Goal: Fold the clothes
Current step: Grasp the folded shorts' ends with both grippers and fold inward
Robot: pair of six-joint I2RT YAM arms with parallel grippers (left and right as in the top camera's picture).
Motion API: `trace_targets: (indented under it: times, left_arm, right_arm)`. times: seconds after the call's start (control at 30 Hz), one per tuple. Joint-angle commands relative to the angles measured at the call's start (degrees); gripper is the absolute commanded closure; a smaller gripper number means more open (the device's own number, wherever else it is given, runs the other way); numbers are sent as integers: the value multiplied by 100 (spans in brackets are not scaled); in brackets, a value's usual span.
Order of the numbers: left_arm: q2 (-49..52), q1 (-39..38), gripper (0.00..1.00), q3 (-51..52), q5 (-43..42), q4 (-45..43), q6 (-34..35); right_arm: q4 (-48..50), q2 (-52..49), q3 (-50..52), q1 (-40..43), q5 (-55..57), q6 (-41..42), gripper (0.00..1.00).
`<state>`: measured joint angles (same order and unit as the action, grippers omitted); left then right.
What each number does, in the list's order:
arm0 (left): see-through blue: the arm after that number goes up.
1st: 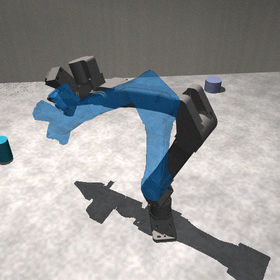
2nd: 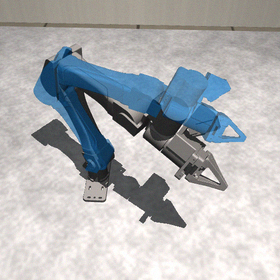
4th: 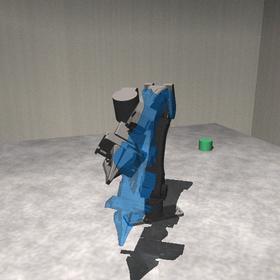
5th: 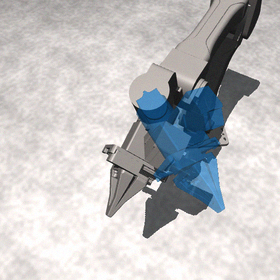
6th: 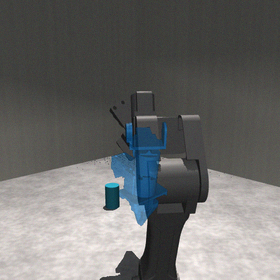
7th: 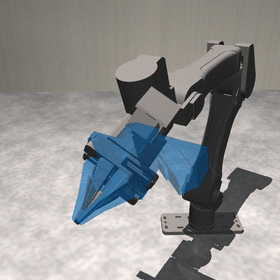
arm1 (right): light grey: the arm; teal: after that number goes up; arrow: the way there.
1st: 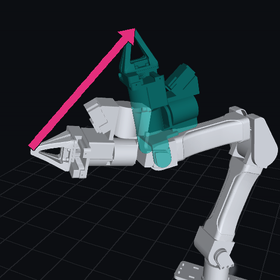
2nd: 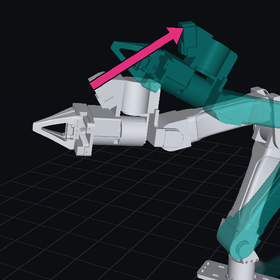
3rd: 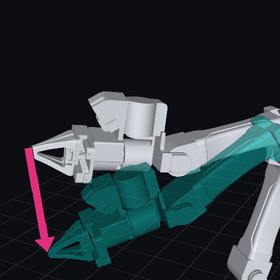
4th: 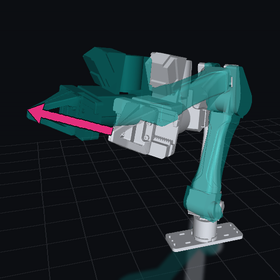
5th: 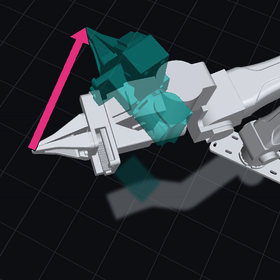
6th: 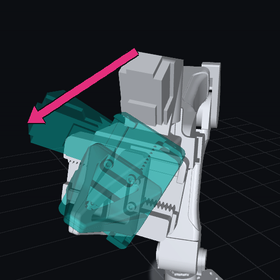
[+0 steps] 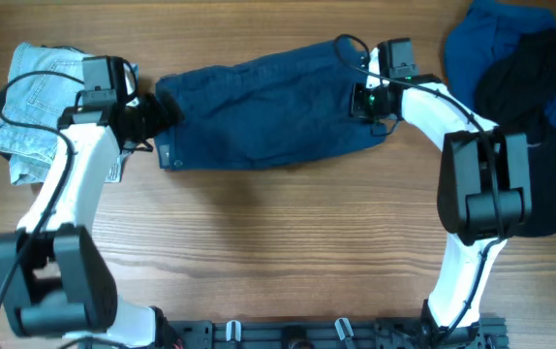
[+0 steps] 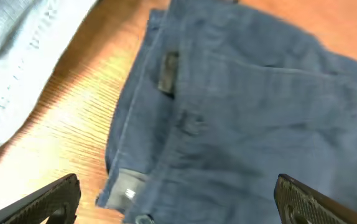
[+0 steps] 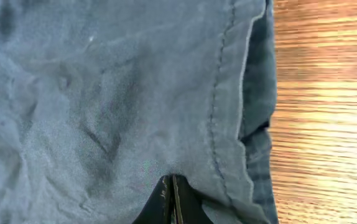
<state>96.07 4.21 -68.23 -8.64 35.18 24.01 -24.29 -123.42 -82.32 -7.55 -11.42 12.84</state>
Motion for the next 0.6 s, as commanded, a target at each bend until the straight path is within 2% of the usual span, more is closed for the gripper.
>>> trace_targets:
  times: [0.0, 0.2, 0.27, 0.4, 0.5, 0.57]
  left_arm:
    - [509, 15, 0, -68, 55, -50, -109]
    - [739, 101, 0, -68, 33, -719, -114]
    - [973, 254, 0, -68, -280, -1084, -138]
    - [1480, 267, 2, -68, -909, -1528, -476]
    - [1694, 267, 5, -68, -1744, -1670, -1147]
    - [1709, 267, 5, -68, -1945, -1676, -1469]
  right_arm:
    - [-332, -273, 208, 114, 385, 87, 96]
    - [-833, -273, 208, 448, 229, -61, 96]
    - [-883, -273, 208, 442, 214, -87, 96]
    - [-933, -273, 208, 420, 214, -87, 96]
    - [-933, -273, 208, 420, 214, -90, 96]
    - [-935, -273, 208, 378, 212, -85, 96]
